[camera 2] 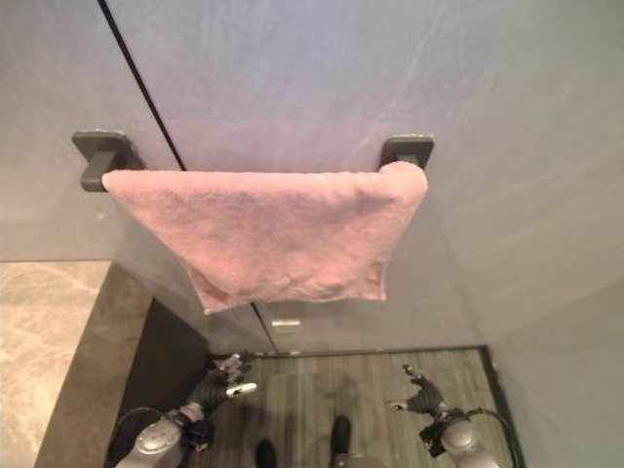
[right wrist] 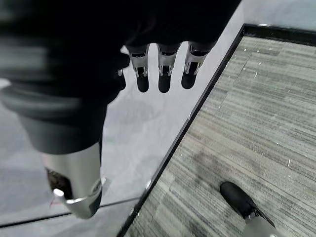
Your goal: Put brush and paste in cup on sink, flatten towel.
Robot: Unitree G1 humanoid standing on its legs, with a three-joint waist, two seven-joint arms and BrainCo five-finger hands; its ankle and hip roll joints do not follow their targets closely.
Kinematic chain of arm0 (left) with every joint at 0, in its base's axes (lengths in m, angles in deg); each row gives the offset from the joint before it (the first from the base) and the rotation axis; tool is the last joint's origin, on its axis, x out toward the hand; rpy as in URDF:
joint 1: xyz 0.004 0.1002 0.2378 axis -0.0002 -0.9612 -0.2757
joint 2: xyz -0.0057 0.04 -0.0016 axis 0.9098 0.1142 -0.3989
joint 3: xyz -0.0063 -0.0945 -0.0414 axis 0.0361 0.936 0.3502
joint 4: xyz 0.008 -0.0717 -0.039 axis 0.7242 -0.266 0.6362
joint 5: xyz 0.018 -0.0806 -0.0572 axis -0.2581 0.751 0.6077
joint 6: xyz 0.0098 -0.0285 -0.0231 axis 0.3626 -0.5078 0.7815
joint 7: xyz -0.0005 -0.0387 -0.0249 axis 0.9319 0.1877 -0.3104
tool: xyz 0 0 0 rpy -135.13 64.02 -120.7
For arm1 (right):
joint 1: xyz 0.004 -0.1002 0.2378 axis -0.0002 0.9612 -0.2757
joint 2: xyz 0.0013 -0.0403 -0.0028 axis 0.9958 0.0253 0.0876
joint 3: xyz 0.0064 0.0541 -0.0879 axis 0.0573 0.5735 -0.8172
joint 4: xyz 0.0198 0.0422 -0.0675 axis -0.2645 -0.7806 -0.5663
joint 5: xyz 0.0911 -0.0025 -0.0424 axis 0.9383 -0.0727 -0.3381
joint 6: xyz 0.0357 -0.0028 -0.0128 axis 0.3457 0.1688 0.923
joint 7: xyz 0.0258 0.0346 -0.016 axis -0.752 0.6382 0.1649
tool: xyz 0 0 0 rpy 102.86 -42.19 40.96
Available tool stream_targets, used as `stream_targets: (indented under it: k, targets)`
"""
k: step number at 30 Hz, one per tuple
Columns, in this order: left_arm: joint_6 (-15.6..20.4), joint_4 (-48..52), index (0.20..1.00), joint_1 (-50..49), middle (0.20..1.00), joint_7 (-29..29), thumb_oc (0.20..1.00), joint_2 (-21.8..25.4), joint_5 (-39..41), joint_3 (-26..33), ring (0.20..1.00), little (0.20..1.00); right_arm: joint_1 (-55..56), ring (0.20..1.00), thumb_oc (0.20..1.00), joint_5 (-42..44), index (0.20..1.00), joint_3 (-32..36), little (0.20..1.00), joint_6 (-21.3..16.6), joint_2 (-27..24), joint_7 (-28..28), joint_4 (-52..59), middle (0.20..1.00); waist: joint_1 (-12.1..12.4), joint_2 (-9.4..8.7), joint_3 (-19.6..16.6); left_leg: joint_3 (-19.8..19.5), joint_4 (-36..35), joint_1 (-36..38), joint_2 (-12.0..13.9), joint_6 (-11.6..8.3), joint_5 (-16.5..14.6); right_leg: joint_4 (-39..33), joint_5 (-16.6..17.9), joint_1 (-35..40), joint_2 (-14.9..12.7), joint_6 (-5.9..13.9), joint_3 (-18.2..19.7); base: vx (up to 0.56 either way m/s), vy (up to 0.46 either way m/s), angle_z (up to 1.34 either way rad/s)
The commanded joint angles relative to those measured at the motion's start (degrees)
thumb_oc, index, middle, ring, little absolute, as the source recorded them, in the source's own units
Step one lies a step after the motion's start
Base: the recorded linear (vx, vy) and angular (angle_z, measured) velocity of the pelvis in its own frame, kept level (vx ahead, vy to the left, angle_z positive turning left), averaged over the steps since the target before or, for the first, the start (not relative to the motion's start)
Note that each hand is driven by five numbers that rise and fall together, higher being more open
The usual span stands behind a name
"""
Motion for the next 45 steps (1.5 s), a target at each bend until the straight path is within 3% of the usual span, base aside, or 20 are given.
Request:
stream_targets:
  k: [1, 8, 14, 29, 39, 40, 41, 42, 43, 45]
  targets:
    - [2.24, -0.62, 1.000, 1.22, 1.000, 2.06, 1.000, 0.93, 3.34, -1.79, 1.000, 1.000, 0.92, 1.000, 1.000, -0.66, 1.000, -0.22, 1.000, -1.21, -0.20, 2.43, 1.78, 1.000, -0.24, -1.68, -2.33, -2.00, -0.90, -4.27, 7.58, -4.79, 6.00, 0.43, 2.35, 0.58, -6.44, 7.00, 0.80, 0.01, -0.101, -0.13]
    - [3.03, -2.48, 1.000, 5.29, 1.000, 4.84, 1.000, -2.65, 9.67, -1.63, 1.000, 1.000, 1.80, 1.000, 1.000, -0.84, 1.000, -2.19, 1.000, -1.36, 0.96, 3.28, 1.10, 1.000, -0.76, -4.01, -3.07, -1.04, -0.90, -3.11, 10.85, -6.07, 6.33, 0.43, 1.17, 1.65, -3.49, 6.08, 1.14, 0.02, -0.112, -0.08]
    - [3.97, -1.10, 1.000, 7.55, 1.000, 5.80, 1.000, -3.37, 13.93, -0.13, 1.000, 1.000, 0.68, 1.000, 1.000, -3.22, 1.000, -4.40, 1.000, -1.37, 0.85, 3.34, 1.17, 1.000, -1.22, -4.18, -3.69, -0.59, -0.90, -2.74, 12.26, -6.78, 6.81, 0.43, 0.66, 1.98, -2.10, 5.40, 1.53, 0.00, -0.063, -0.06]
    - [5.96, 3.54, 1.000, 10.57, 1.000, 7.43, 1.000, -4.98, 20.84, 2.08, 1.000, 1.000, 0.78, 1.000, 1.000, -4.02, 1.000, -4.87, 1.000, -1.22, 1.84, 3.74, 0.76, 1.000, -1.89, -4.85, -4.23, 0.24, -0.90, -1.82, 12.62, -6.93, 6.29, 0.43, 1.05, 2.19, -1.74, 5.47, 1.62, 0.00, -0.002, 0.00]
    - [7.03, 4.10, 1.000, 12.97, 1.000, 8.78, 1.000, -5.08, 20.35, 2.48, 1.000, 1.000, 0.51, 1.000, 1.000, -4.56, 1.000, -4.81, 1.000, -0.96, 1.41, 3.93, 1.10, 1.000, -2.42, -4.95, -3.91, 0.62, -0.90, -1.86, 12.01, -6.75, 5.91, 0.43, 1.66, 1.80, -2.45, 5.88, 1.79, 0.00, 0.000, 0.00]
    - [7.11, 4.19, 0.900, 13.03, 0.900, 8.88, 0.900, -5.05, 20.25, 2.61, 0.900, 0.900, 0.48, 1.000, 1.000, -4.57, 1.000, -4.77, 1.000, -0.95, 1.41, 3.98, 1.11, 1.000, -2.44, -4.97, -3.86, 0.65, -0.90, -1.86, 11.96, -6.71, 5.88, 0.43, 1.69, 1.76, -2.49, 5.90, 1.81, 0.00, 0.000, 0.00]
    - [7.13, 4.39, 0.567, 12.94, 0.567, 9.04, 0.567, -5.07, 20.30, 2.90, 0.567, 0.567, 0.37, 1.000, 1.000, -4.39, 1.000, -4.60, 1.000, -0.85, 1.62, 4.08, 0.82, 1.000, -2.44, -5.02, -3.73, 0.76, -0.90, -1.88, 11.78, -6.59, 5.76, 0.43, 1.78, 1.65, -2.57, 5.97, 2.01, 0.00, 0.000, 0.00]
    - [7.15, 4.34, 0.514, 12.77, 0.514, 9.06, 0.514, -5.05, 20.26, 2.98, 0.514, 0.514, 0.37, 1.000, 1.000, -4.33, 1.000, -4.55, 1.000, -0.82, 1.71, 4.10, 0.81, 1.000, -2.42, -5.08, -3.68, 0.81, -0.90, -1.88, 11.72, -6.57, 5.74, 0.43, 1.82, 1.63, -2.62, 5.99, 2.08, 0.00, 0.000, 0.00]
    - [7.12, 4.16, 0.366, 12.60, 0.366, 9.08, 0.366, -5.09, 20.07, 3.08, 0.366, 0.366, 0.38, 1.000, 1.000, -4.29, 1.000, -4.48, 1.000, -0.77, 1.75, 4.04, 1.07, 1.000, -2.39, -5.12, -3.64, 0.86, -0.90, -1.85, 11.68, -6.54, 5.70, 0.43, 1.86, 1.58, -2.69, 6.00, 2.16, 0.00, 0.000, 0.00]
    - [7.09, 4.01, 0.266, 12.44, 0.266, 9.05, 0.266, -5.13, 19.84, 3.12, 0.266, 0.266, 0.44, 1.000, 1.000, -4.21, 1.000, -4.42, 1.000, -0.76, 1.84, 4.06, 1.00, 1.000, -2.33, -5.16, -3.65, 0.92, -0.90, -1.81, 11.61, -6.52, 5.66, 0.43, 1.85, 1.59, -2.75, 6.05, 2.22, 0.00, 0.000, 0.00]
